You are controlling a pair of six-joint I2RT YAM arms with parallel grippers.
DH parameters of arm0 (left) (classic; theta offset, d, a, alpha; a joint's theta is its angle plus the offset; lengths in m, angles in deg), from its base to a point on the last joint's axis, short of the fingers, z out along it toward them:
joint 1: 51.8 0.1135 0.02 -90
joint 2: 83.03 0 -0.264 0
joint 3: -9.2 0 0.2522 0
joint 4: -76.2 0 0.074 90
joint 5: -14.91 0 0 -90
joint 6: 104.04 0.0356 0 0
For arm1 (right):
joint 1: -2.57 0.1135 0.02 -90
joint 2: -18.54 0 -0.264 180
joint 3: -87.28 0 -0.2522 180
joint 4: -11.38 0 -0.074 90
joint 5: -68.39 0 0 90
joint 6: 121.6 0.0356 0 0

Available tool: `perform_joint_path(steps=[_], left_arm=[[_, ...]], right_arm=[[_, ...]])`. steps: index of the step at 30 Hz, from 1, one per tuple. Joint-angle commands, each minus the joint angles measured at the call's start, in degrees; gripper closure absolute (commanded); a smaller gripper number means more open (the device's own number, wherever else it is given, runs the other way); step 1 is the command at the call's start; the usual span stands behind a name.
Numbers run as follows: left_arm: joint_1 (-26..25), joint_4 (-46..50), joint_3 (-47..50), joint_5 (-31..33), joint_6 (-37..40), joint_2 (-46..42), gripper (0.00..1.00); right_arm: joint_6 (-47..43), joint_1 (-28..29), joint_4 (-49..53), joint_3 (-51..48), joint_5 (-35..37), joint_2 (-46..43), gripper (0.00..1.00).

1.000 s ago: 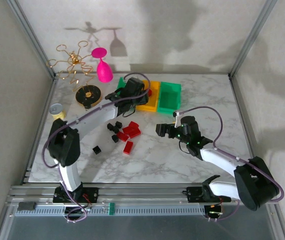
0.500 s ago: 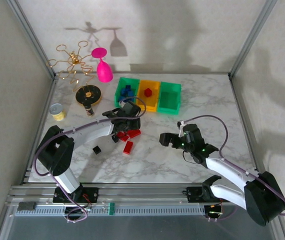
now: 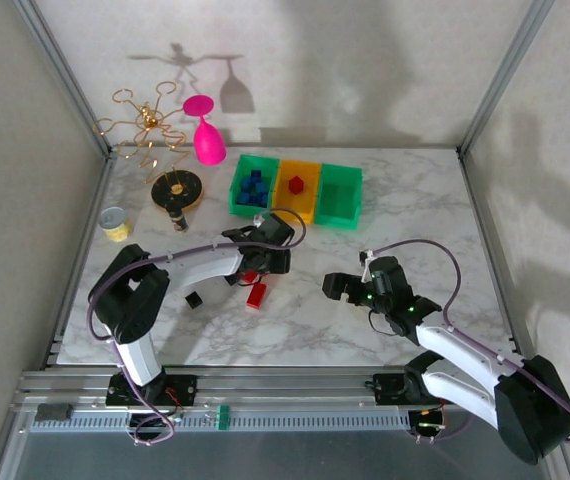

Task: Sort the legos into containers by color
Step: Place the lego in the container, then rotate the lego at the center of the table.

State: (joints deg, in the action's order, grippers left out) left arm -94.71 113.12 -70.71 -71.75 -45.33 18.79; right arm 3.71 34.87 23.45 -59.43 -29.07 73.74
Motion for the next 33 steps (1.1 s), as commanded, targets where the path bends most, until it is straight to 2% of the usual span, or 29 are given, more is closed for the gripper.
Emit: perform_joint_path(steps=[1, 14, 21, 27, 33], left_arm=[[-1.1, 0.8, -0.3, -0.9, -0.6, 1.1, 0.39], [-3.2, -1.9, -2.8, -3.7, -3.0, 5.6, 0.39], [-5.3, -3.5, -8.2, -6.7, -5.6, 8.1, 0.4], [-5.7, -4.7, -8.9, -4.7, -7.4, 2.2, 0.4], [-5.3, 4.8, -10.4, 5.3, -0.5, 3.0, 0.39]], right_arm=[[0.4, 0.4, 0.6, -0.7, 1.2, -0.8, 0.01], [-0.2, 0.4, 2.6, -0.3, 4.4, -4.2, 0.01], [-0.6, 0.4, 3.9, 0.3, 5.4, -6.0, 0.01], [-0.9, 0.4, 5.8, -1.1, 5.6, -8.0, 0.01], [-0.9, 0.3, 6.1, -2.0, 5.1, -8.2, 0.01]])
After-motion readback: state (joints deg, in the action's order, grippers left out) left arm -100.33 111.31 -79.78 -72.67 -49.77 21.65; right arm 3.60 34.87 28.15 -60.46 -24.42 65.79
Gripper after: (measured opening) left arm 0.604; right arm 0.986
